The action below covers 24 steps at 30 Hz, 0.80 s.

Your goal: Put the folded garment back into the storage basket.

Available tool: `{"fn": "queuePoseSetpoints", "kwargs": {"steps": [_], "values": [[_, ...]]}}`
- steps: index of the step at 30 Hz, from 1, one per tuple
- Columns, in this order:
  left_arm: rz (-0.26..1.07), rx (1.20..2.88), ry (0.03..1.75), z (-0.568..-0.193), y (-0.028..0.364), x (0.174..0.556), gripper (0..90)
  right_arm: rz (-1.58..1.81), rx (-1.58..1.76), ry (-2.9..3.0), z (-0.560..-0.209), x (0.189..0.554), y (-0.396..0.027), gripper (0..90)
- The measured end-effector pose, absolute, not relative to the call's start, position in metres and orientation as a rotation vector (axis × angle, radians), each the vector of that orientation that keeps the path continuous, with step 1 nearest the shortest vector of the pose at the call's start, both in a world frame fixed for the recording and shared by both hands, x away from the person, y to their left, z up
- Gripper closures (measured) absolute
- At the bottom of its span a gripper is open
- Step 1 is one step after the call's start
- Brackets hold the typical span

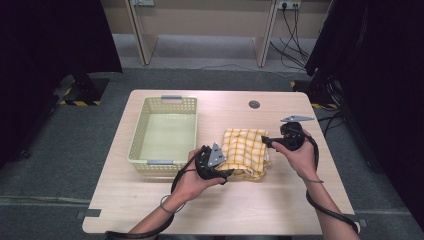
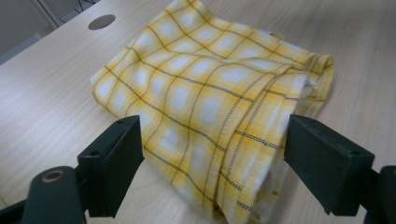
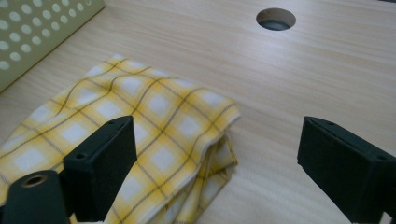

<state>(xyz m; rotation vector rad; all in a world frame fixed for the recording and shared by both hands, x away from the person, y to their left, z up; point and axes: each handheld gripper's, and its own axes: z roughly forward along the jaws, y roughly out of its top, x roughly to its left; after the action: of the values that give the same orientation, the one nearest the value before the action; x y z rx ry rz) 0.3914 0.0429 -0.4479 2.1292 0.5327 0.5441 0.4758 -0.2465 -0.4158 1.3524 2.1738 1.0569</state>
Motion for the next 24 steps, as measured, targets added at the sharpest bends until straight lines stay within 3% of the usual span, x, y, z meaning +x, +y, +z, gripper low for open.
{"fn": "queuePoseSetpoints", "kwargs": {"steps": [16, 19, 22, 23, 24], "values": [[0.52, 2.258, 0.57, -0.472, 0.027, 0.407, 33.2, 1.008, 1.479, 2.267, -0.45, 0.514, -0.235, 20.2], [0.497, 2.262, 0.581, -0.475, 0.027, 0.409, 36.4, 1.018, 1.488, 2.279, -0.454, 0.514, -0.235, 29.1], [0.492, 2.266, 0.578, -0.474, 0.027, 0.409, 39.9, 1.035, 1.508, 2.289, -0.457, 0.513, -0.236, 29.1], [0.47, 2.26, 0.588, -0.474, 0.027, 0.41, 39.9, 1.035, 1.508, 2.289, -0.457, 0.513, -0.236, 34.8], [0.47, 2.26, 0.588, -0.474, 0.027, 0.41, 43.8, 1.035, 1.508, 2.289, -0.457, 0.513, -0.236, 34.8]]}}
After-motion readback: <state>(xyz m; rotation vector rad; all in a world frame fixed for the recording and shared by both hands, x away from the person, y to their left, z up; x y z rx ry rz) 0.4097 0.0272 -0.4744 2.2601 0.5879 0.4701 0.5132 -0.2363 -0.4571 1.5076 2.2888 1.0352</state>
